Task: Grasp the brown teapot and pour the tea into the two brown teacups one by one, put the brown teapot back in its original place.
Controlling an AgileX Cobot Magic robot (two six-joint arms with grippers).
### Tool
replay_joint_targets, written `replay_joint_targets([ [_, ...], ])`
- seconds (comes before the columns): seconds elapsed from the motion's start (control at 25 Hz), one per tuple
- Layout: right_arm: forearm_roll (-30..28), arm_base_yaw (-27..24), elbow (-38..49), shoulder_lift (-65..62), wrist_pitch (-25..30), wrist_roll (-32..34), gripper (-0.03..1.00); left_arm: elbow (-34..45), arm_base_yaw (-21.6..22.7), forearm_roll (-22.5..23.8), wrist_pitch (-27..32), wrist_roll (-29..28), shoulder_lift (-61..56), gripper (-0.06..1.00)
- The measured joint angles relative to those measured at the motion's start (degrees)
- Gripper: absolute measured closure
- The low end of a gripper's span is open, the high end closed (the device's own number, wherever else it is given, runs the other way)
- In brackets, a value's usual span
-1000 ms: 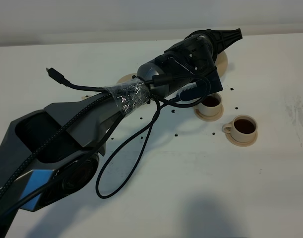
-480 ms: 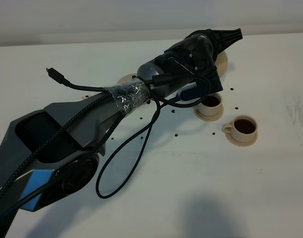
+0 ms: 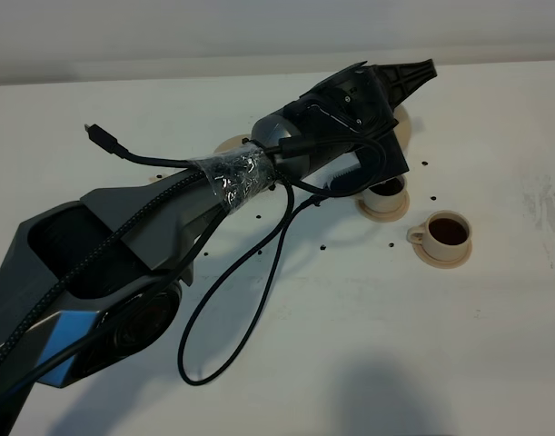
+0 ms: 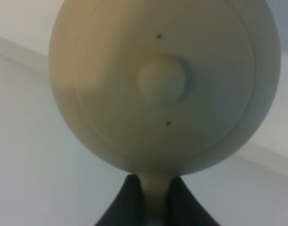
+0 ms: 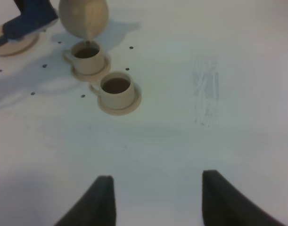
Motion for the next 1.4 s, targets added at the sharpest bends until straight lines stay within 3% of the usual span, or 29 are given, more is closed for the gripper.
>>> replay_joint_targets([
  [0.24,0.00,0.00,0.00,0.00,0.00,0.00,0.56,0.00,0.00,-0.13,3.16,-6.37,0.00,0.86],
  [0.56,0.00,0.00,0.00,0.00,0.00,0.00,0.56,0.00,0.05,-0.29,5.08,-20.29,0.00,0.86],
  [0.84,0.00,0.00,0.00,0.00,0.00,0.00,0.56,-0.05,0.24,-4.80,9.91,-23.50,-1.21,0.86],
  [1.12,0.00,0.00,0.00,0.00,0.00,0.00,0.56,-0.05,0.95,-14.19,19.59,-24.92,-5.73,0.86],
  [1.4,0.00,0.00,0.00,0.00,0.00,0.00,0.56,-0.12,1.28,-16.13,31.37,-31.31,-8.22,0.86],
])
